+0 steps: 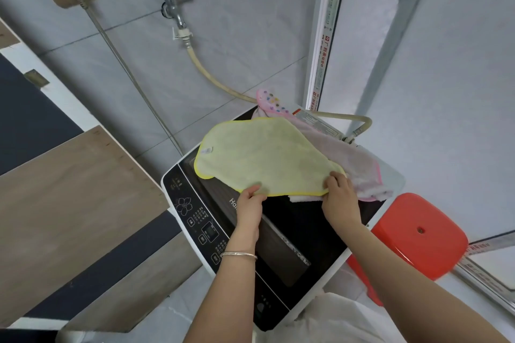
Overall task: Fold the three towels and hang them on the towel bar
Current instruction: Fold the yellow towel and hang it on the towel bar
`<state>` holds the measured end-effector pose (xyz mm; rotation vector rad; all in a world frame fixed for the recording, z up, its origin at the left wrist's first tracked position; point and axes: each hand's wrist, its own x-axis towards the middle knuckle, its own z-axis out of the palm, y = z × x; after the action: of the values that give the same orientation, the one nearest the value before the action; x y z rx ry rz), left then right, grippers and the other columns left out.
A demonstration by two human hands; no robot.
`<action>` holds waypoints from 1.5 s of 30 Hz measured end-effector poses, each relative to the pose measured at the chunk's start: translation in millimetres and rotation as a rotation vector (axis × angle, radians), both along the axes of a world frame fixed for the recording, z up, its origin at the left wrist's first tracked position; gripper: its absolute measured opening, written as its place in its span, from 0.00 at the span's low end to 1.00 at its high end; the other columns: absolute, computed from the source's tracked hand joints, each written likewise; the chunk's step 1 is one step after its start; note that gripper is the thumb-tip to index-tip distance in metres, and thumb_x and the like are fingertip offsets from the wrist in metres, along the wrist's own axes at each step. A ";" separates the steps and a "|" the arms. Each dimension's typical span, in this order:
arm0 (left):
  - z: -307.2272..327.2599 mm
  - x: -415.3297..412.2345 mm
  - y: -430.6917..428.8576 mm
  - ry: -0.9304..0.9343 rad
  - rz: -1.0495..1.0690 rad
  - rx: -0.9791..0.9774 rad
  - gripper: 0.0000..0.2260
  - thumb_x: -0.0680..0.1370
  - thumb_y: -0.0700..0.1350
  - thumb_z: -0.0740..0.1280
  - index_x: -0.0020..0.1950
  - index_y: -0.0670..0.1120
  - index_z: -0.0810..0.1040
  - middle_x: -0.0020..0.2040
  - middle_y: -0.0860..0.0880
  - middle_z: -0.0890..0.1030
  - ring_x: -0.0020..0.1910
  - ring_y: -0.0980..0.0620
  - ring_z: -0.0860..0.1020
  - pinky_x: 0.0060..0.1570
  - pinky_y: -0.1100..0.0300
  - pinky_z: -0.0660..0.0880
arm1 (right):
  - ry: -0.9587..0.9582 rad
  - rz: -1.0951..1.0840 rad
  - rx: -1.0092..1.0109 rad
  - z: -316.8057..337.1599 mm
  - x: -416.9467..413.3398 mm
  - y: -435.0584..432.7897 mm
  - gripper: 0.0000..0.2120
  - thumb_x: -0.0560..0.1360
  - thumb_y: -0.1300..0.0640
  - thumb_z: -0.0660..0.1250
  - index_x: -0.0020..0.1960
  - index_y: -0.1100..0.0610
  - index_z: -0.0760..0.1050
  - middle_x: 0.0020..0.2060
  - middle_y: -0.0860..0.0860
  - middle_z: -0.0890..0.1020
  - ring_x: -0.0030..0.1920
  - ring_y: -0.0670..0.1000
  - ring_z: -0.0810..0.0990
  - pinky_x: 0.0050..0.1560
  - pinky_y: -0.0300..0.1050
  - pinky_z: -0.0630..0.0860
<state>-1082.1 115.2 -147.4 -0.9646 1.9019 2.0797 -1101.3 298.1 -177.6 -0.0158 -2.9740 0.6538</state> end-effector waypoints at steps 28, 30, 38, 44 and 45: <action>8.1 -37.0 -4.8 0.065 0.309 0.210 0.18 0.78 0.34 0.61 0.67 0.41 0.69 0.51 0.47 0.76 0.53 0.51 0.74 0.49 0.64 0.71 | 0.093 -0.164 -0.210 27.7 -9.3 9.4 0.10 0.74 0.68 0.55 0.51 0.66 0.73 0.46 0.63 0.79 0.46 0.63 0.77 0.46 0.52 0.71; 9.5 -42.1 -15.3 0.075 0.301 0.244 0.20 0.77 0.34 0.60 0.68 0.44 0.69 0.46 0.51 0.77 0.52 0.52 0.75 0.45 0.65 0.69 | 0.202 -0.170 -0.269 36.2 -8.5 8.7 0.11 0.74 0.68 0.55 0.51 0.66 0.74 0.44 0.62 0.80 0.45 0.62 0.77 0.45 0.48 0.70; 12.8 -47.7 -55.5 0.145 0.495 0.395 0.20 0.78 0.34 0.59 0.69 0.46 0.69 0.54 0.51 0.76 0.53 0.54 0.73 0.57 0.60 0.68 | 0.367 -0.091 -0.339 61.7 -2.6 5.5 0.17 0.71 0.67 0.53 0.54 0.67 0.75 0.49 0.61 0.82 0.51 0.62 0.79 0.53 0.54 0.73; 19.1 -34.6 -69.8 0.205 0.598 0.331 0.21 0.77 0.31 0.59 0.69 0.42 0.68 0.58 0.46 0.73 0.55 0.51 0.73 0.61 0.62 0.70 | 0.362 -0.073 -0.346 64.7 4.6 -1.1 0.20 0.75 0.53 0.51 0.49 0.65 0.76 0.42 0.59 0.82 0.44 0.60 0.78 0.48 0.46 0.66; 20.3 -31.6 -71.3 0.218 0.598 0.311 0.21 0.77 0.31 0.59 0.69 0.42 0.68 0.57 0.46 0.73 0.54 0.51 0.73 0.60 0.62 0.70 | 0.364 -0.064 -0.357 66.2 7.7 -2.9 0.21 0.75 0.52 0.50 0.48 0.65 0.76 0.41 0.59 0.81 0.43 0.59 0.77 0.47 0.45 0.66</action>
<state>-1113.8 43.9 -127.1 -1.3974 1.4068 2.8054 -1093.6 295.2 -111.4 -0.0167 -2.4697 1.0445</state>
